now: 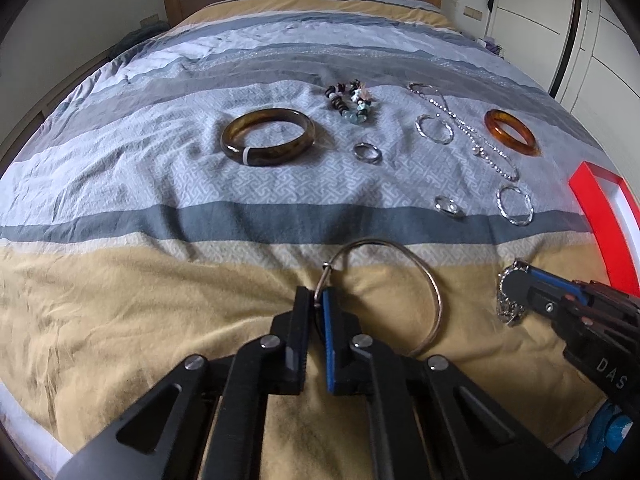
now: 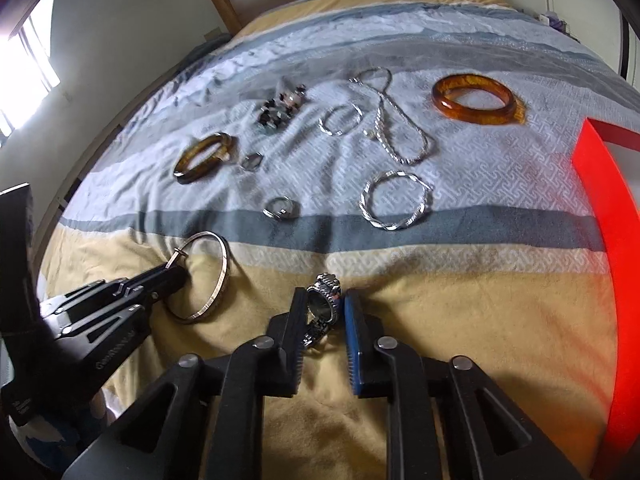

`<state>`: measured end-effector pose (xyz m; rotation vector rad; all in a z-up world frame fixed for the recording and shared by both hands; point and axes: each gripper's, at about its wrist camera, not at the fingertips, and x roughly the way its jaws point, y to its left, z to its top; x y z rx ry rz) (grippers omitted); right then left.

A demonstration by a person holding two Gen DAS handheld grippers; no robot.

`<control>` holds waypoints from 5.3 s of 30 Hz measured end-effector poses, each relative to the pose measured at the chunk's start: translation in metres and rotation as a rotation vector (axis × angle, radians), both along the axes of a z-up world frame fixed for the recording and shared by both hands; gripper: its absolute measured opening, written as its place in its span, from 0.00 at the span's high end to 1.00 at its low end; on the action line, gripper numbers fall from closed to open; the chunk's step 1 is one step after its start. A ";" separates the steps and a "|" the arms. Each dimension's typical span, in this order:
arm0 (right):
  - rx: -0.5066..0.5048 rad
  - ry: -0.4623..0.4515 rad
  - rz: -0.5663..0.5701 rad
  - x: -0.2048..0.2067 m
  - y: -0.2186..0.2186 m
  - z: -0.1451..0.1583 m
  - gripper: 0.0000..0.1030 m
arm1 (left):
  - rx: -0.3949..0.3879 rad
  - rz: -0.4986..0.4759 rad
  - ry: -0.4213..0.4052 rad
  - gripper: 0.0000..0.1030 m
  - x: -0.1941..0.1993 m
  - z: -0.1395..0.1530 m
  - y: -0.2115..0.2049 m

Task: Organize jewelry
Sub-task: 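Grasp the silver watch with the right tool while the left tool grasps the plain silver bangle, then carry the watch and bangle into the red box and open both tools, then lift both open tools out of the red box back over the jewelry, then grasp the twisted silver hoop with the right tool while the left tool grasps a silver ring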

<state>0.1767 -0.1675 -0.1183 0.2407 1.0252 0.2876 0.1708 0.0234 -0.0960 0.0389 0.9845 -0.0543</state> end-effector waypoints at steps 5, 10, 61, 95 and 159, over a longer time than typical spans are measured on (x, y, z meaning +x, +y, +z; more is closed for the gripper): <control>-0.013 -0.021 0.022 -0.005 0.003 0.008 0.86 | 0.008 -0.009 -0.015 0.95 -0.006 0.007 -0.003; -0.014 -0.045 0.030 -0.012 0.002 0.019 0.91 | 0.010 -0.016 -0.030 0.95 -0.013 0.017 -0.005; -0.211 -0.013 -0.391 -0.101 -0.270 0.035 0.91 | -0.006 -0.495 0.016 0.94 -0.043 0.036 -0.301; -0.125 -0.186 -0.392 -0.184 -0.199 0.136 0.60 | 0.000 -0.195 -0.171 0.68 -0.152 0.162 -0.107; -0.064 -0.063 -0.099 0.027 -0.056 0.035 0.68 | -0.217 -0.104 0.027 0.75 0.045 0.031 -0.036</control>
